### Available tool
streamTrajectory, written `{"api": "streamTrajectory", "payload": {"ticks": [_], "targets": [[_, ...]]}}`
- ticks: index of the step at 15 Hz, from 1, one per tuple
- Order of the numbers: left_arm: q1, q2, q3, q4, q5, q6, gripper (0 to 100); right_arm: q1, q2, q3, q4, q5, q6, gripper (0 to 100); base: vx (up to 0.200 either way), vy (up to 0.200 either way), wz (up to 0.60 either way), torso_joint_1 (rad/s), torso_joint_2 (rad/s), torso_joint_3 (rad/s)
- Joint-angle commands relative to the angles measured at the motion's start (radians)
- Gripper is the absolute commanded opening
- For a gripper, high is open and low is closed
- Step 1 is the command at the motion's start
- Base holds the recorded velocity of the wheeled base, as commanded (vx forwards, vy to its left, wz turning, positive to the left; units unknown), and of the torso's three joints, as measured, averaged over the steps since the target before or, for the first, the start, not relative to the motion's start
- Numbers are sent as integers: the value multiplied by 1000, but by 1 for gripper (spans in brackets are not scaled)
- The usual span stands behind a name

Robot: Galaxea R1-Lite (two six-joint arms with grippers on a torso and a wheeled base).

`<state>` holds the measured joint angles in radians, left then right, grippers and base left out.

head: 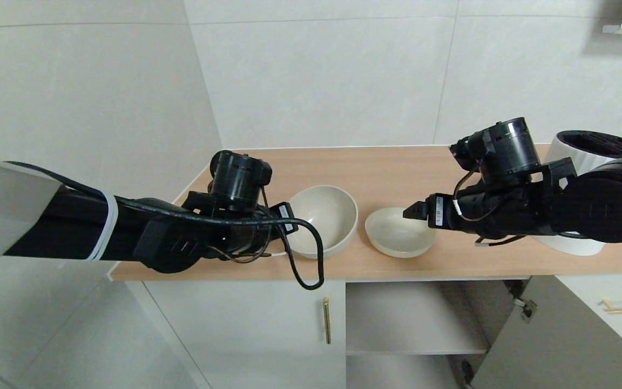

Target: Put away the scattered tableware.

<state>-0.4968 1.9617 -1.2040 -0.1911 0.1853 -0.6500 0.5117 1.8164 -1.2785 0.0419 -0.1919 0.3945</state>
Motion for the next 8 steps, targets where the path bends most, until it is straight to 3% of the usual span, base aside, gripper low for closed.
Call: {"api": "streamTrajectory", "payload": {"ticks": [1,8], "targets": [[0,-10,1,-1,0,0,0,-1,0,-2,1,0,0,100,0,0,0,0,0,0],[0,-30,11,1,0,0,0,1,146,-39,-4,-152,-16,100,0,0,0,0,0,0]]}}
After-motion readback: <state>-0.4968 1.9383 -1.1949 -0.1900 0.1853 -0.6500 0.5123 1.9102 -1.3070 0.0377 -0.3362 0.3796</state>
